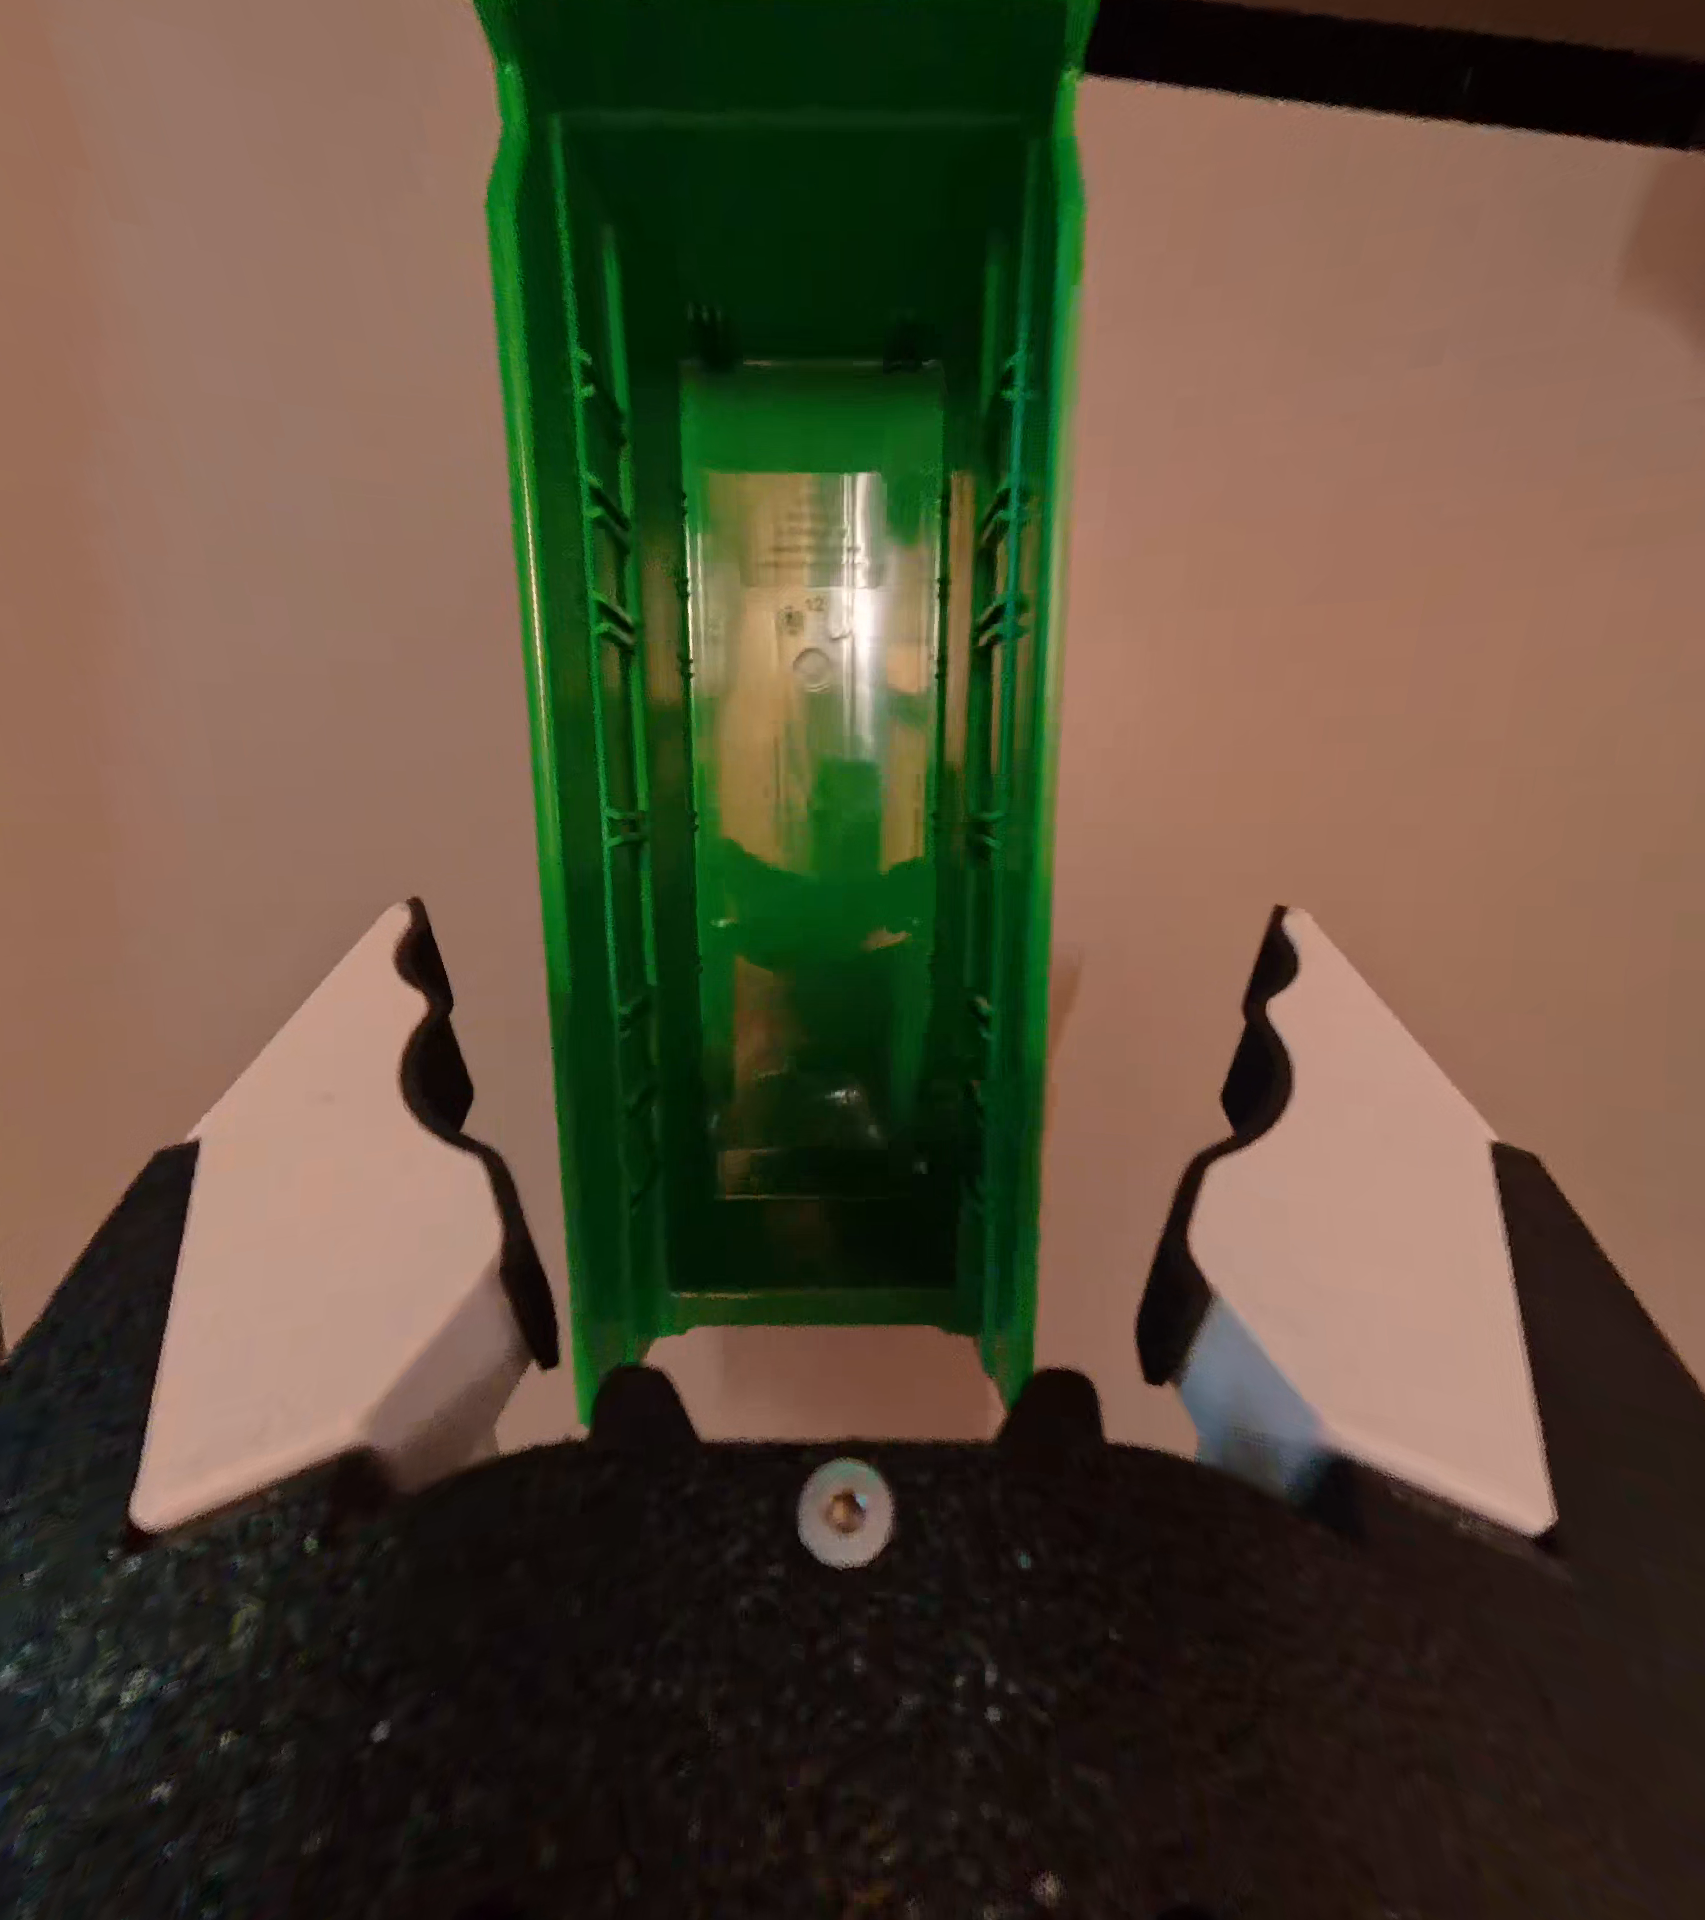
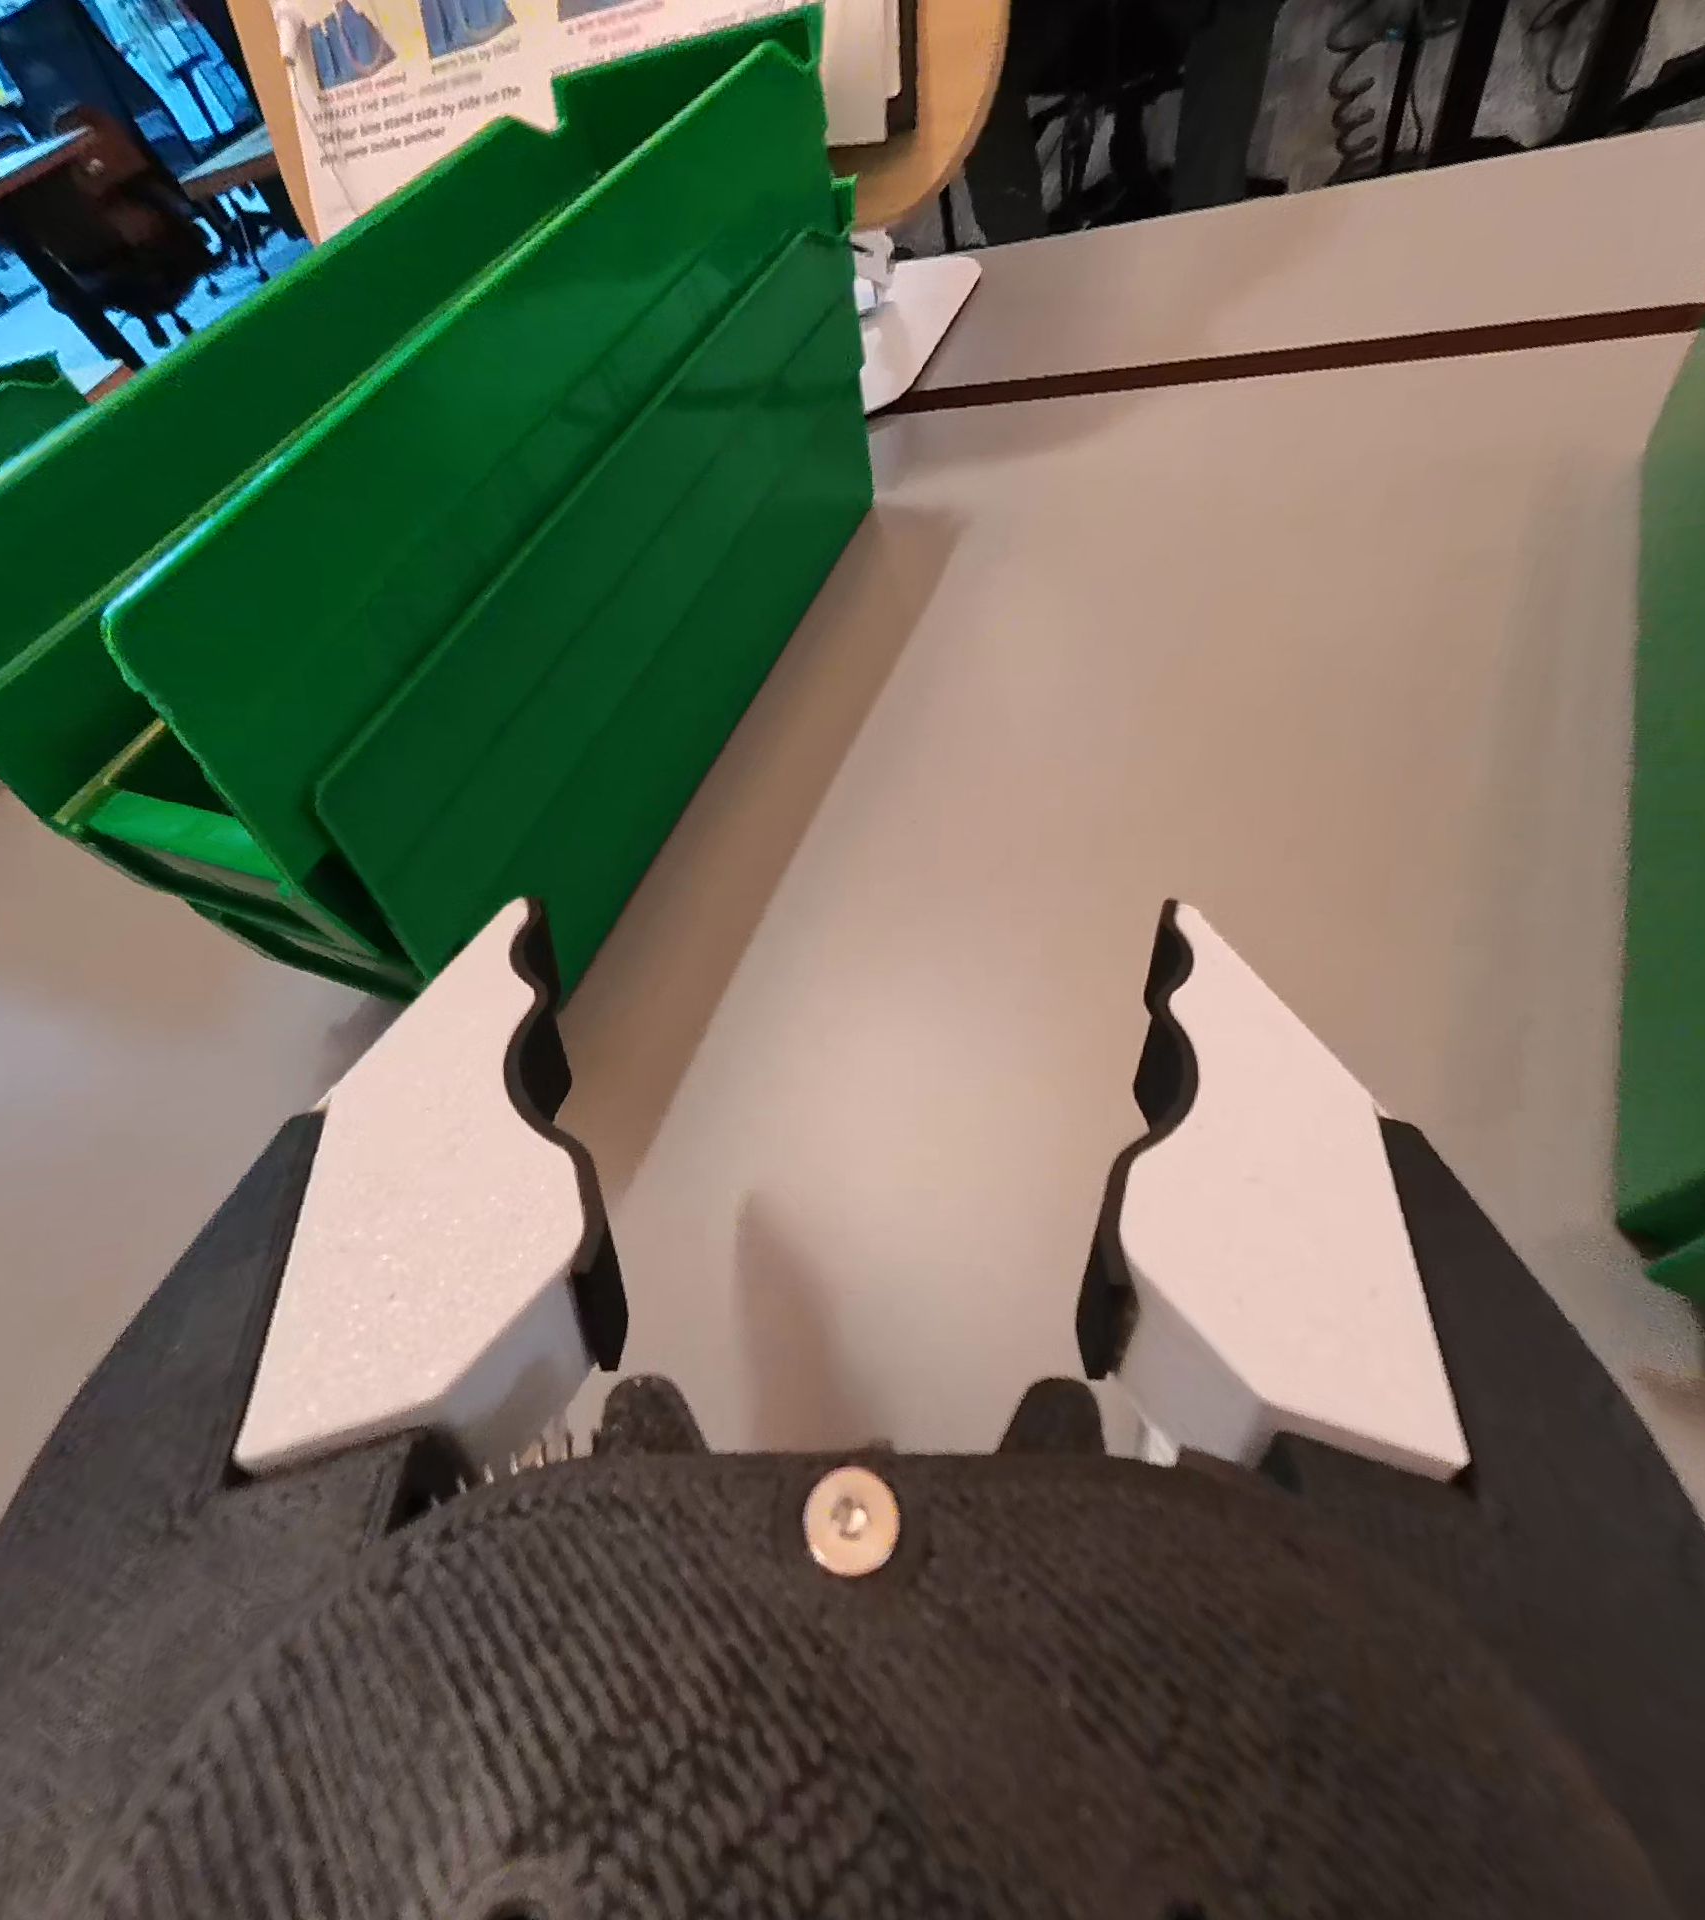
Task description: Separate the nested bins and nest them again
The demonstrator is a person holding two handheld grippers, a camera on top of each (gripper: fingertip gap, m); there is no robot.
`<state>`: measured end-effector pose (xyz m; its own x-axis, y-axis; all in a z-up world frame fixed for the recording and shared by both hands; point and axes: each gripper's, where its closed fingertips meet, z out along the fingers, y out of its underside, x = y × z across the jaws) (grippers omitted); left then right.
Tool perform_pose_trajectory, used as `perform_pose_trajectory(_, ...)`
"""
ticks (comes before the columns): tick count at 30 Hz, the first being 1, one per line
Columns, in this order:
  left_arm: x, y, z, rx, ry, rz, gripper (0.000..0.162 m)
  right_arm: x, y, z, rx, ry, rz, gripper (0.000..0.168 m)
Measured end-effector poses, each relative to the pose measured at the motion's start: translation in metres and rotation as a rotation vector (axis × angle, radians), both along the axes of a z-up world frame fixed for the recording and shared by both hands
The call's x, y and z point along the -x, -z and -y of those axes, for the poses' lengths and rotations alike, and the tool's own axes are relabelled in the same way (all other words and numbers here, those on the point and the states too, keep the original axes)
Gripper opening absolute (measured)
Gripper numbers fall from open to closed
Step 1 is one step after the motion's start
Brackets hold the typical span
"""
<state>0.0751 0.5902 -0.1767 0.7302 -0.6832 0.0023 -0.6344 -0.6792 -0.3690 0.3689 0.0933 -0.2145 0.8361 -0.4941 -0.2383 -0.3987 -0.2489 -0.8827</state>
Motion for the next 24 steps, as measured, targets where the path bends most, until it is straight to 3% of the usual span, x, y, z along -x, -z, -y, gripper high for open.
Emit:
perform_pose_trajectory(13, 0.004, 0.064, -0.014, 0.133, 0.000, -0.226, 0.149, 0.019, 0.008, -0.022, 0.064, -0.070, 0.055, 0.111)
perform_pose_trajectory(24, 0.017, 0.062, -0.007, 0.143, 0.136, -0.377, 0.121, 0.018, 0.016, -0.023, 0.056, -0.081, 0.015, 0.111)
